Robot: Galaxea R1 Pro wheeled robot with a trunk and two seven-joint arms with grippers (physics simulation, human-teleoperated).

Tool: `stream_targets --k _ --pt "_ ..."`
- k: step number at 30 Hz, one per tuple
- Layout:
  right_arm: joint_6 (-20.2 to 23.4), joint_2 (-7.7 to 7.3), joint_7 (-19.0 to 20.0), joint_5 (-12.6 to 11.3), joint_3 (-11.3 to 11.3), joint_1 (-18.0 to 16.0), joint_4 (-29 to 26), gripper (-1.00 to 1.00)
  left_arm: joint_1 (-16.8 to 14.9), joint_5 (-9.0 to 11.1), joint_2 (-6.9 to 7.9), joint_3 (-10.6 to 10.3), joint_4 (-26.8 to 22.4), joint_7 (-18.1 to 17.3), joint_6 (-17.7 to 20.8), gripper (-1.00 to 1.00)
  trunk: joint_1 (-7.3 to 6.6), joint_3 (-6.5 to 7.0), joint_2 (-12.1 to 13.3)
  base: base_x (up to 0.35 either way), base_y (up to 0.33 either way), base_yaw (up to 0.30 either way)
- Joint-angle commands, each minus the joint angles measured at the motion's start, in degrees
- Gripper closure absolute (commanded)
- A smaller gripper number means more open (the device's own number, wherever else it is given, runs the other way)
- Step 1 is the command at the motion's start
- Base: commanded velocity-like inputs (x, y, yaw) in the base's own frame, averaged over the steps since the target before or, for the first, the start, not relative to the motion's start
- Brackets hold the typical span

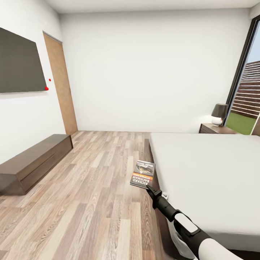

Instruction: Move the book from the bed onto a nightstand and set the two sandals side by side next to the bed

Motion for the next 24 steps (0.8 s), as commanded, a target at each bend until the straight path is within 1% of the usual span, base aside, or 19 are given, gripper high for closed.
stream_targets --k 1,24 --pt "0.24 -0.05 0.14 -0.65 0.31 -0.06 0.02 1.00 -0.03 -0.10 0.02 0.31 0.01 -0.19 0.60 -1.00 0.00 -0.06 -0.03 0.095 0.093 0.000" --pt "0.20 -0.21 0.19 -0.56 0.16 -0.09 0.12 1.00 -0.03 -0.10 0.05 0.31 0.01 -0.19 0.60 -1.00 0.00 -0.06 -0.03 0.095 0.093 0.000"
